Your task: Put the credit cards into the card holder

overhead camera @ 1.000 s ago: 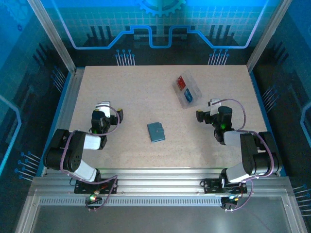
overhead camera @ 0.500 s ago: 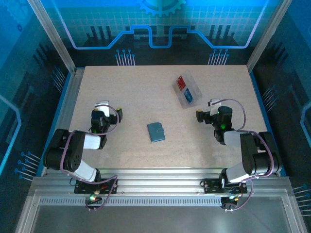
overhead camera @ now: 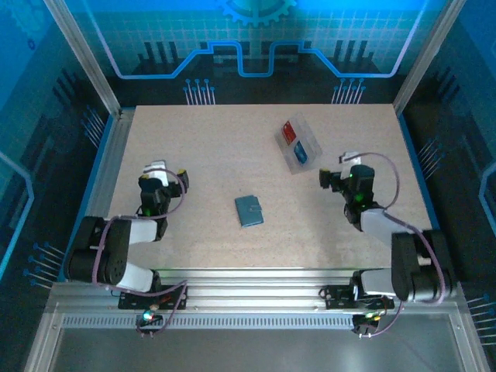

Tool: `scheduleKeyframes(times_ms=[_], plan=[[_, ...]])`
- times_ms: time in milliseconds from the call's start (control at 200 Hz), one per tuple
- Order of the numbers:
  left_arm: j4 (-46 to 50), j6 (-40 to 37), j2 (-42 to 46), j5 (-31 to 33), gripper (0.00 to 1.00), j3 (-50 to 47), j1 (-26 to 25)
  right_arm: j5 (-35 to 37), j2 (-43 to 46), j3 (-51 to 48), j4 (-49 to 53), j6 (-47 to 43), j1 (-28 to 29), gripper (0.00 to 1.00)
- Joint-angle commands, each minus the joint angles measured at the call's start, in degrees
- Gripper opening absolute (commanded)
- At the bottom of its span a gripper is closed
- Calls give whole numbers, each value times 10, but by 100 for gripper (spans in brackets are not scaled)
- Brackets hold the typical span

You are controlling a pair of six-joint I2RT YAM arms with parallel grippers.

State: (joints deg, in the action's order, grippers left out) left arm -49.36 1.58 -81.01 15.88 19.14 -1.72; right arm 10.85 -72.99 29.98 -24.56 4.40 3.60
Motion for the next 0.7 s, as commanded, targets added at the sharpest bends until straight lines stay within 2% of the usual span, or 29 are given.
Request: scheduleKeyframes(times_ms=[0,65,130,165,235,295,350,465,615,695], plan=[[134,11,66,56,99,65,-14,57,62,87,157,89,-5,100],[249,29,106,58,99,117,-19,65,72,125,216,157,-12,100],[370,69,135,61,99,172,-19,103,72,175,335,311,-37,100],[417,88,146,59,99,193,-19,95,67,200,419,395,-60,100],[490,155,165,60,99,225,-19,-51,60,213,404,385,-111,100],[549,210,180,36,99,249,-19,-64,69,207,388,384,-109,100],[595,230,183,-2,99,269,-20,-36,76,215,399,359,-83,100],[648,254,180,-56,99,289,-33,59,66,268,487,295,-1,100],[633,296,176,-184,99,268,-55,59,25,324,573,262,104,98],[616,320,161,-235,89,258,-81,83,-3,339,591,245,179,93]])
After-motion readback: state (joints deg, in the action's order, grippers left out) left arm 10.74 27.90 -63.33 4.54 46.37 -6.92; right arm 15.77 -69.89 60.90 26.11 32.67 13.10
